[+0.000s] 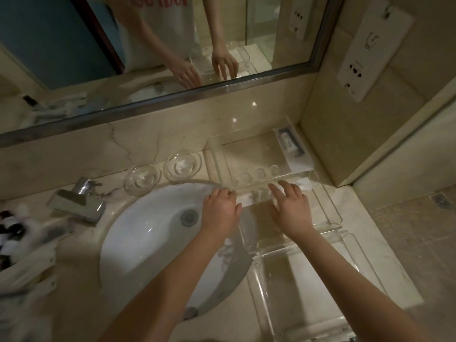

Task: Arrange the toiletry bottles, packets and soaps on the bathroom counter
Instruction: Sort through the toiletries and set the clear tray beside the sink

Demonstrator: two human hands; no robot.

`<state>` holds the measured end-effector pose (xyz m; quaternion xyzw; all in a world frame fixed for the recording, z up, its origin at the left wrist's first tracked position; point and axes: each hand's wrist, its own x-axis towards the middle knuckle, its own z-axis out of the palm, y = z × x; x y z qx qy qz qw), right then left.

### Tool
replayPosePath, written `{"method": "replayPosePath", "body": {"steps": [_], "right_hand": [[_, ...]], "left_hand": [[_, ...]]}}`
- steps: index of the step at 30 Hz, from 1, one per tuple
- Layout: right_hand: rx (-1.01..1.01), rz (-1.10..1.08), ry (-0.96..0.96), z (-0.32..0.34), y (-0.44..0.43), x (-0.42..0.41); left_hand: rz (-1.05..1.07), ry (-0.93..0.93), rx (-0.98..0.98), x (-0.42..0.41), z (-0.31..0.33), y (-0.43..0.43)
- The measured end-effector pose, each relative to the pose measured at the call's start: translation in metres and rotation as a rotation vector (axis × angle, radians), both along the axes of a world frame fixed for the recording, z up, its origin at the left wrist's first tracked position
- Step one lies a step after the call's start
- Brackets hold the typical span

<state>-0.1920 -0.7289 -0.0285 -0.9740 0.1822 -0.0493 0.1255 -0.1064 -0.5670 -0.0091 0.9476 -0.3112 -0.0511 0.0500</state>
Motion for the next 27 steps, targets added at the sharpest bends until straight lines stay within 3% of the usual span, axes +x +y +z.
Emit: {"method": "replayPosePath", "body": {"steps": [6, 10, 16, 27], "right_hand": [[0.063, 0.162, -0.087, 0.036, 0.061, 0.009], [0.087, 0.279, -0.095, 0.050, 0.119, 0.015], [0.128, 0.438, -0.049, 0.055, 0.224, 0.022], [0.106, 0.764, 0.168, 0.038, 0.404, 0.040]], "left_hand": [[0.136, 0.043, -0.100, -0.006, 0.037, 0.073], [0.236, -0.031, -0.123, -0.016, 0.049, 0.138], [0.397, 0.029, 0.023, -0.031, 0.043, 0.251], [0.774, 0.133, 0.074, -0.053, 0.023, 0.452]]}}
